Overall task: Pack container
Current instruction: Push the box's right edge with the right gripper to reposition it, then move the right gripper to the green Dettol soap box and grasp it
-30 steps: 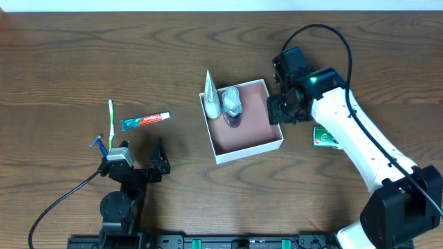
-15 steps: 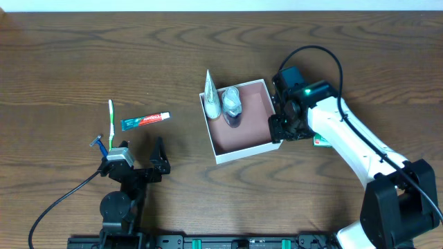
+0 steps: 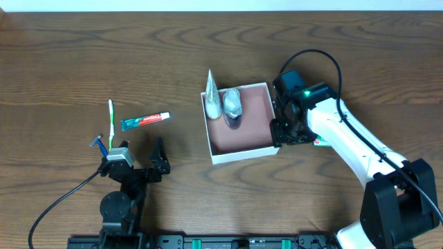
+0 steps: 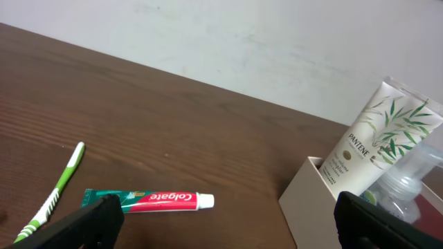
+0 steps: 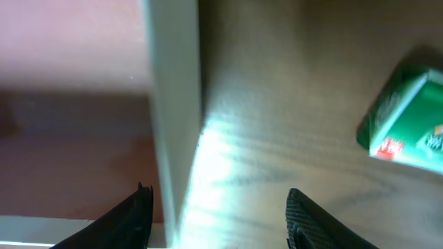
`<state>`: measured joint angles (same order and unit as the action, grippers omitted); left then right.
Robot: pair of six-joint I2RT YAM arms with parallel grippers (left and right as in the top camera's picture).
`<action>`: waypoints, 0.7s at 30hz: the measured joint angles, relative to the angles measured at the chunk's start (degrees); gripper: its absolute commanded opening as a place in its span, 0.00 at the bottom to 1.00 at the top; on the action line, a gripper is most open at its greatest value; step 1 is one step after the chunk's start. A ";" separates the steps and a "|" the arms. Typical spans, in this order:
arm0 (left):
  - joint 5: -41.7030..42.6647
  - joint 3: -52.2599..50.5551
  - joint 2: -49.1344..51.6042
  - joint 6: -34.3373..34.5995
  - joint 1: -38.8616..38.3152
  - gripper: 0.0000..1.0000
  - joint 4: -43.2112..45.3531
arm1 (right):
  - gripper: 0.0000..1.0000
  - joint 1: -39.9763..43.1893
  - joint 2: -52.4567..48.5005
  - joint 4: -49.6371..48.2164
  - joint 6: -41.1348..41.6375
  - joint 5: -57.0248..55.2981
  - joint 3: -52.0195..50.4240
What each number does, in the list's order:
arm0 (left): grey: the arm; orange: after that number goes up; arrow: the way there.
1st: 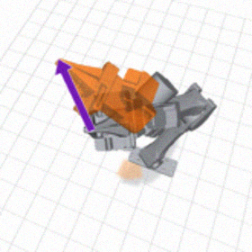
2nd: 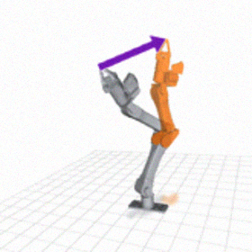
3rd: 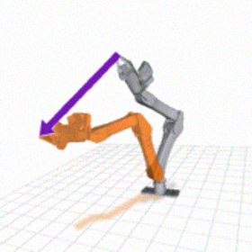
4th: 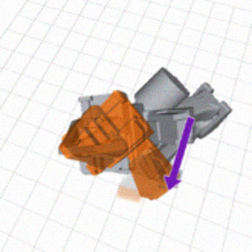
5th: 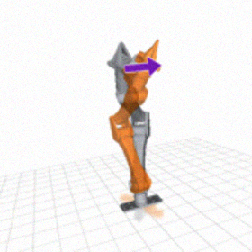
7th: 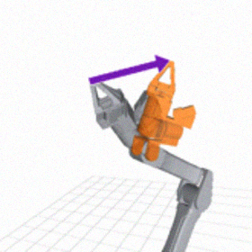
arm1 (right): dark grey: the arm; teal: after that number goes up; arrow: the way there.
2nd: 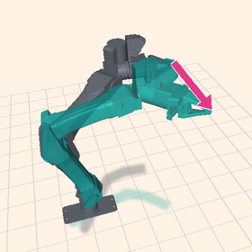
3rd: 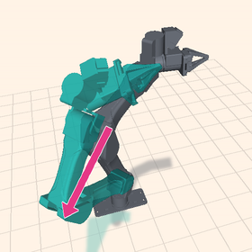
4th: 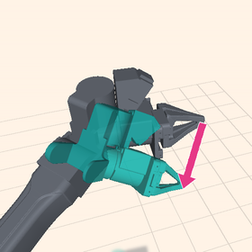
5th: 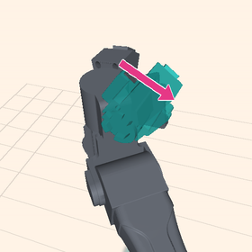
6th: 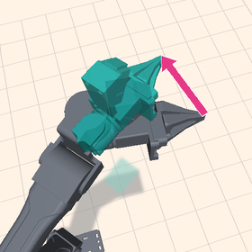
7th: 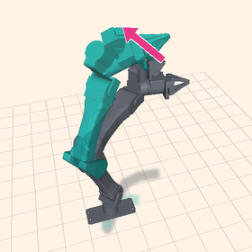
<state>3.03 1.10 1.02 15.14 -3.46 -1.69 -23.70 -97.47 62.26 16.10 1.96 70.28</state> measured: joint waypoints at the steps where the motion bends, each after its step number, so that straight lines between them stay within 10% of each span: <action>1: 0.00 0.00 0.00 0.00 0.00 0.98 0.00 | 0.59 -0.13 0.00 0.76 0.09 -0.02 0.00; 14: 0.00 0.00 0.00 0.00 0.00 0.98 0.00 | 0.62 -2.45 0.00 -3.37 1.27 0.26 0.68; 21: 0.02 0.00 0.00 0.00 0.00 0.98 0.00 | 0.81 0.96 0.22 -1.60 1.79 0.68 11.32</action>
<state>3.05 1.10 1.02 15.14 -3.46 -1.69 -22.74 -97.25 60.66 17.89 2.63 81.60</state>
